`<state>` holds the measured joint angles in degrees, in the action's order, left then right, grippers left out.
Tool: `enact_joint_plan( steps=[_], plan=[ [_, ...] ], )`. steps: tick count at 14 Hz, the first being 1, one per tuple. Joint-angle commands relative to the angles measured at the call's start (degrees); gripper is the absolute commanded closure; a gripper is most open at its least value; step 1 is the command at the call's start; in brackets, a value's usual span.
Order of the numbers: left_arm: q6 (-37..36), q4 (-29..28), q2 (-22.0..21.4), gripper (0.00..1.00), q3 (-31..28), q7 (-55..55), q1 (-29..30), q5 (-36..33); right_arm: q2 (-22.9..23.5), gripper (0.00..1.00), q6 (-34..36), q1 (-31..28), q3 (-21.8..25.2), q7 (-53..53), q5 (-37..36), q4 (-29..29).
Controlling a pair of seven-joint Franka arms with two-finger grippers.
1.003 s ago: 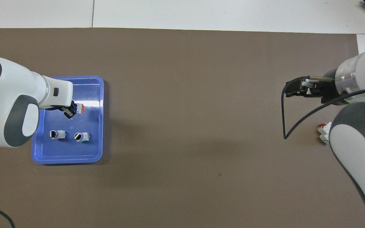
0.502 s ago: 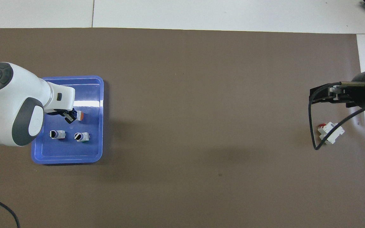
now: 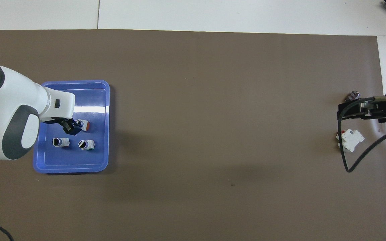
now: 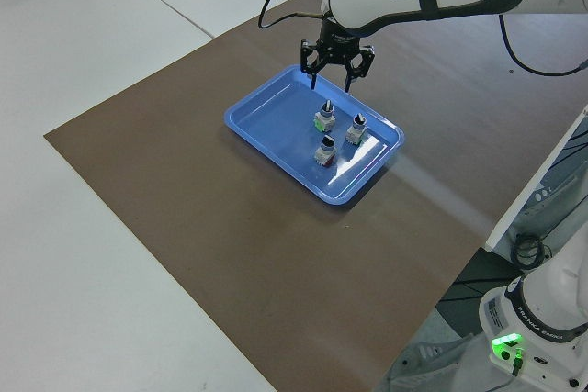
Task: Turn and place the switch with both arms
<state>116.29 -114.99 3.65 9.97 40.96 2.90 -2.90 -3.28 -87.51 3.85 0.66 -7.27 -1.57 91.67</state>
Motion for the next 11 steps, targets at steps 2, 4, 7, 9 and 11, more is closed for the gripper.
enact_joint_plan(
  steps=[2,4,7,9,11],
  plan=[
    [-5.0,-1.2,-7.5,0.0,0.0,-13.9,-0.1,-1.0,-2.0,0.0,0.5,-3.2,0.1,3.7,-0.8,1.7],
    [-7.1,-0.9,-9.4,0.0,-1.9,-16.9,-1.7,-1.0,-1.9,0.0,0.1,-3.7,0.1,3.6,-0.5,1.7],
    [-15.0,5.2,-9.9,0.0,-12.6,-20.3,-10.2,-0.3,-1.9,0.0,0.1,-3.1,0.0,2.0,0.2,1.7],
    [-18.7,11.5,-8.8,0.0,-13.0,-29.3,-10.5,2.2,-2.3,0.0,0.7,-3.0,0.0,0.6,0.2,1.7],
    [-19.8,17.1,-7.1,0.0,-12.5,-39.3,-10.3,3.9,-2.3,0.0,0.6,-4.4,-0.3,0.6,0.4,2.2]
  ],
)
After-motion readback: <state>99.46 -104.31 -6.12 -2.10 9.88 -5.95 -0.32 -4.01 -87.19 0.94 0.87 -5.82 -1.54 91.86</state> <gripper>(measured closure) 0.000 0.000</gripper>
